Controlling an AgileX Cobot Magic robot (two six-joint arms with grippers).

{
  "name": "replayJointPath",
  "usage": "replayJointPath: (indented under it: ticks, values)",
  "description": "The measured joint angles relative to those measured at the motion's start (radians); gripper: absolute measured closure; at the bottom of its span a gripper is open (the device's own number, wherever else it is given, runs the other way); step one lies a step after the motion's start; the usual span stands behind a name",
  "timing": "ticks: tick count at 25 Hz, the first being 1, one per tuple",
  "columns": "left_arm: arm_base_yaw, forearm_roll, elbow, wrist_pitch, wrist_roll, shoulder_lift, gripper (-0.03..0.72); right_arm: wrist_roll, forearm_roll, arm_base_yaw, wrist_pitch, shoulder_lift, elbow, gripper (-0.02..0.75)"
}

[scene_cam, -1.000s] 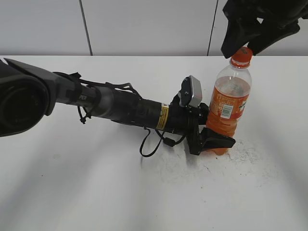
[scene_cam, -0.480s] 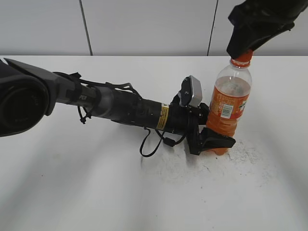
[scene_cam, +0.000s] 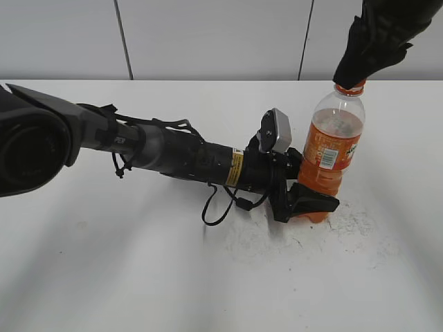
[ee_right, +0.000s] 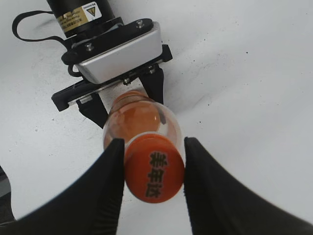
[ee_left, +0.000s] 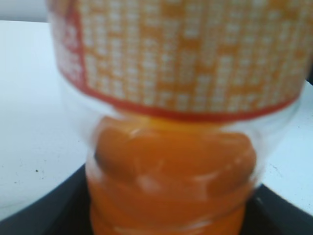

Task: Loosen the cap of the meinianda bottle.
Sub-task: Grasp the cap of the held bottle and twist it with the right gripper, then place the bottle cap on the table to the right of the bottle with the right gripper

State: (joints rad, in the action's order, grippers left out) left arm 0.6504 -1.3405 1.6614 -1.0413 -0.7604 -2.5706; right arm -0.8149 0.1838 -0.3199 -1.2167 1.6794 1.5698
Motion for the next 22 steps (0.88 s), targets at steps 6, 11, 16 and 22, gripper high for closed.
replayJointPath:
  ticks: [6, 11, 16, 22]
  values:
    - [0.000, -0.002, 0.000, -0.002, 0.000, 0.000, 0.169, -0.055, 0.005, 0.000, -0.001, -0.017, 0.000, 0.454]
    - [0.000, -0.006, 0.000, -0.003, 0.003, 0.000, 0.169, -0.068, 0.006, 0.000, -0.001, -0.031, 0.000, 0.454]
    - [0.000, -0.006, 0.000, -0.003, 0.003, 0.000, 0.169, 0.005, -0.004, 0.002, -0.001, -0.049, 0.000, 0.454]
    - [0.000, -0.006, 0.000, -0.002, 0.004, 0.000, 0.169, 0.265, -0.016, 0.110, -0.002, -0.120, 0.000, 0.454]
